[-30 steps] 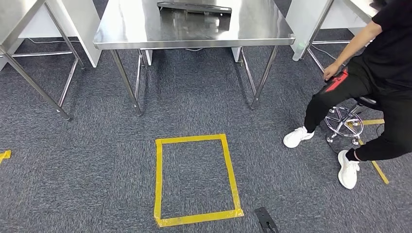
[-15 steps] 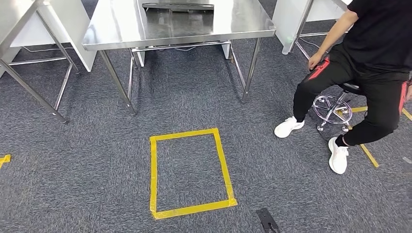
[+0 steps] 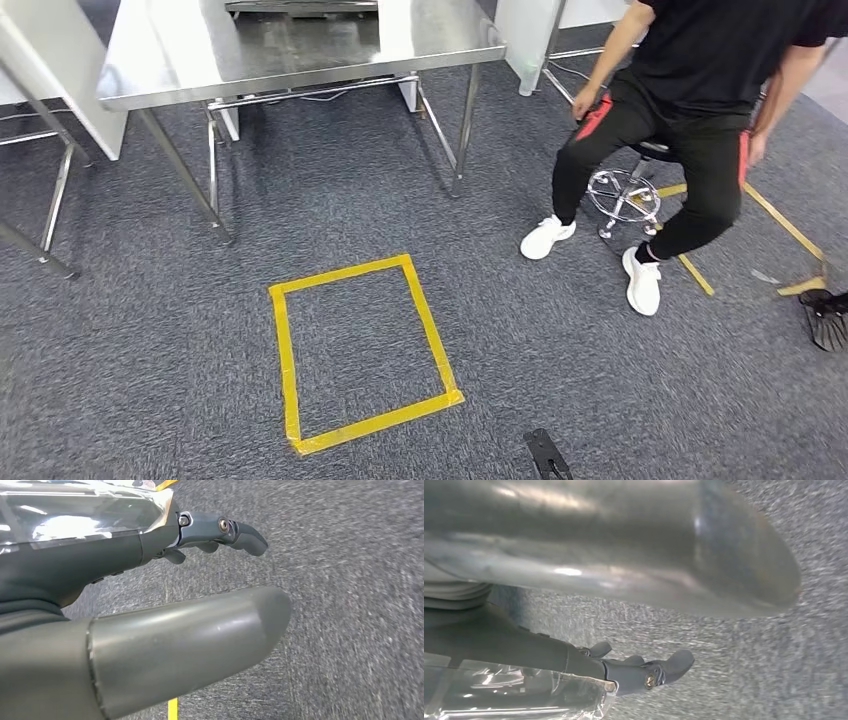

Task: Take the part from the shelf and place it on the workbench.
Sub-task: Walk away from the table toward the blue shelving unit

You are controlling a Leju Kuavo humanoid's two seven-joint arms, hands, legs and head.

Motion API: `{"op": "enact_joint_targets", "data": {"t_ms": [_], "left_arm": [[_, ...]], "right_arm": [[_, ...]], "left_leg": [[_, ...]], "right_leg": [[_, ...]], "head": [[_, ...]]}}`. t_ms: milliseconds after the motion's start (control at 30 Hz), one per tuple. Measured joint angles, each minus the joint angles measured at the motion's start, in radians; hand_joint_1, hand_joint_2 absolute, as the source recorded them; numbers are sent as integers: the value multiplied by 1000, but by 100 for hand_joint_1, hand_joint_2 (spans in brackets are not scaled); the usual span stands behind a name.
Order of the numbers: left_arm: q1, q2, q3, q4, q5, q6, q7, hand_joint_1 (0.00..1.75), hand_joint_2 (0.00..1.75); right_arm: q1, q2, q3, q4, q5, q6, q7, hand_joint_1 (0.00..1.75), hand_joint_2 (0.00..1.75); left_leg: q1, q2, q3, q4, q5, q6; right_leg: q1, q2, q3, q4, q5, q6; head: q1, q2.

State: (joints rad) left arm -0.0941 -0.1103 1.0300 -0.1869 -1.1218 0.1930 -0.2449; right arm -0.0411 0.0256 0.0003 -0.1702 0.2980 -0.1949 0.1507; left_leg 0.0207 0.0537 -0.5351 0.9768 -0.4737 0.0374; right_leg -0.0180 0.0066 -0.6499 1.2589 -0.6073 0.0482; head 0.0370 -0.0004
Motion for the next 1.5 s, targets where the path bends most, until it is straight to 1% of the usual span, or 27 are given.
{"op": "enact_joint_targets", "data": {"t_ms": [67,100,167,233,267,333,400,433,467,500,567,633,700,767,833,900,967,1000,1033,1067,1133,1200,1267,1333,1400,1467,1500], "left_arm": [[-1,-1,0,0,0,0,0,0,0],[-1,-1,0,0,0,0,0,0,0],[-2,0,0,0,0,1,0,0,0],[-4,0,0,0,0,1,0,0,0],[-6,0,0,0,0,2,0,0,0],[-7,-2,0,0,0,3,0,0,0],[-5,-1,0,0,0,4,0,0,0],[-3,-1,0,0,0,4,0,0,0],[-1,0,0,0,0,4,1,0,0],[0,0,0,0,0,4,2,0,0],[1,1,0,0,1,4,6,0,0],[1,2,0,0,2,5,9,0,0],[1,2,0,0,3,6,11,0,0],[-1,1,0,0,5,7,12,0,0],[-2,0,0,0,6,9,12,0,0],[0,0,0,0,6,10,13,0,0],[2,0,1,0,7,11,13,0,0],[3,0,1,0,7,11,13,0,0],[2,-1,1,0,7,11,13,0,0],[2,-2,0,0,7,11,13,0,0],[1,-2,0,0,7,11,13,0,0],[1,-1,0,0,6,11,14,0,0],[-2,-1,1,0,3,11,17,0,0],[-4,-2,0,0,-1,11,19,0,0],[-2,-1,0,0,-3,10,19,0,0],[3,1,0,0,-3,10,20,0,0],[4,2,0,0,-3,10,21,0,0]], "right_arm": [[1,-2,0,0,1,0,0,0,0],[-1,-3,0,0,1,0,0,0,0],[-3,-3,0,0,1,1,0,0,0],[-1,-4,0,0,0,1,1,0,0],[1,-4,0,0,-1,1,1,0,0],[1,-4,-1,0,-1,1,2,0,0],[-1,-3,-1,0,-1,1,2,0,0],[0,-2,-1,0,-1,1,2,0,0],[1,-2,-1,0,0,0,2,0,0],[2,-1,-1,0,0,1,2,0,0],[2,-1,-1,0,3,1,2,0,0],[0,0,-2,0,5,1,1,0,0],[-1,1,-2,0,5,1,1,0,0],[3,0,-2,1,5,1,1,0,0],[6,0,-1,1,5,1,1,0,0],[2,0,-1,1,6,1,1,0,0],[1,-1,-1,1,5,1,1,0,0],[2,-2,-1,1,5,1,1,0,0],[3,-3,-1,1,5,1,1,0,0],[4,-4,-1,1,5,1,1,0,0],[1,-5,-1,1,5,1,1,0,0],[-2,-5,-1,1,5,1,1,0,0],[0,-5,-1,1,5,3,2,0,0],[2,-5,-2,2,4,4,4,0,0],[0,-4,-2,2,4,5,4,0,0],[0,-4,-2,2,4,5,5,0,0],[2,-4,-2,2,4,5,5,0,0]], "left_leg": [[2,22,4,1,-1,-6],[1,32,5,4,-4,-12],[-4,48,7,7,-5,-27],[-2,64,9,6,-4,-39],[1,61,9,9,-9,-45],[7,20,-11,58,-50,-54],[8,-35,-69,190,-124,-54],[7,-47,-100,258,-150,-53],[7,-54,-121,300,-159,-51],[7,-56,-125,304,-147,-49],[7,-74,-78,200,-76,-40],[9,-117,-21,77,-26,-32],[6,-133,-4,33,-22,-30],[3,-111,-4,25,-17,-23],[4,-85,-4,16,-10,-10],[3,-56,-4,12,-7,-3],[1,-24,-6,12,-7,-2],[1,-10,-6,12,-7,-3],[1,3,-5,12,-8,-4],[1,15,-3,12,-9,-6],[-4,35,3,13,-14,-14],[-10,54,9,14,-18,-26],[-8,69,16,13,-21,-38],[-1,31,7,42,-49,-49],[2,-32,-42,155,-119,-52],[1,-55,-105,289,-174,-52],[2,-57,-120,315,-173,-52]], "right_leg": [[-8,-29,68,-134,60,27],[-9,-50,104,-206,86,33],[-6,-72,136,-277,113,25],[-1,-53,127,-278,118,6],[-3,-43,125,-279,121,-3],[-8,-22,125,-283,129,-21],[-6,-1,122,-282,134,-31],[-3,12,121,-282,136,-34],[0,25,120,-282,137,-36],[2,39,119,-281,137,-36],[4,67,120,-277,138,-37],[9,92,116,-271,137,-34],[10,114,103,-267,140,-24],[6,126,88,-266,144,-12],[7,80,60,-222,119,-8],[7,20,1,-100,60,-10],[2,5,-52,16,17,-4],[0,1,-54,26,17,4],[-3,-4,-33,-8,33,14],[-4,-17,8,-78,58,24],[-2,-70,87,-221,105,30],[4,-95,111,-270,124,17],[3,-70,107,-269,130,0],[-5,-46,109,-273,136,-16],[-8,-22,108,-274,141,-30],[-4,5,106,-274,143,-37],[-3,19,106,-273,143,-37]], "head": [[0,0],[1,0],[1,0],[0,0],[0,0],[-1,0],[-2,0],[-2,0],[-2,0],[-2,0],[-2,0],[-2,0],[-1,0],[-1,0],[1,0],[4,0],[5,0],[5,0],[5,0],[5,0],[5,0],[3,0],[1,0],[-1,0],[-4,0],[-4,0],[-4,0]]}}
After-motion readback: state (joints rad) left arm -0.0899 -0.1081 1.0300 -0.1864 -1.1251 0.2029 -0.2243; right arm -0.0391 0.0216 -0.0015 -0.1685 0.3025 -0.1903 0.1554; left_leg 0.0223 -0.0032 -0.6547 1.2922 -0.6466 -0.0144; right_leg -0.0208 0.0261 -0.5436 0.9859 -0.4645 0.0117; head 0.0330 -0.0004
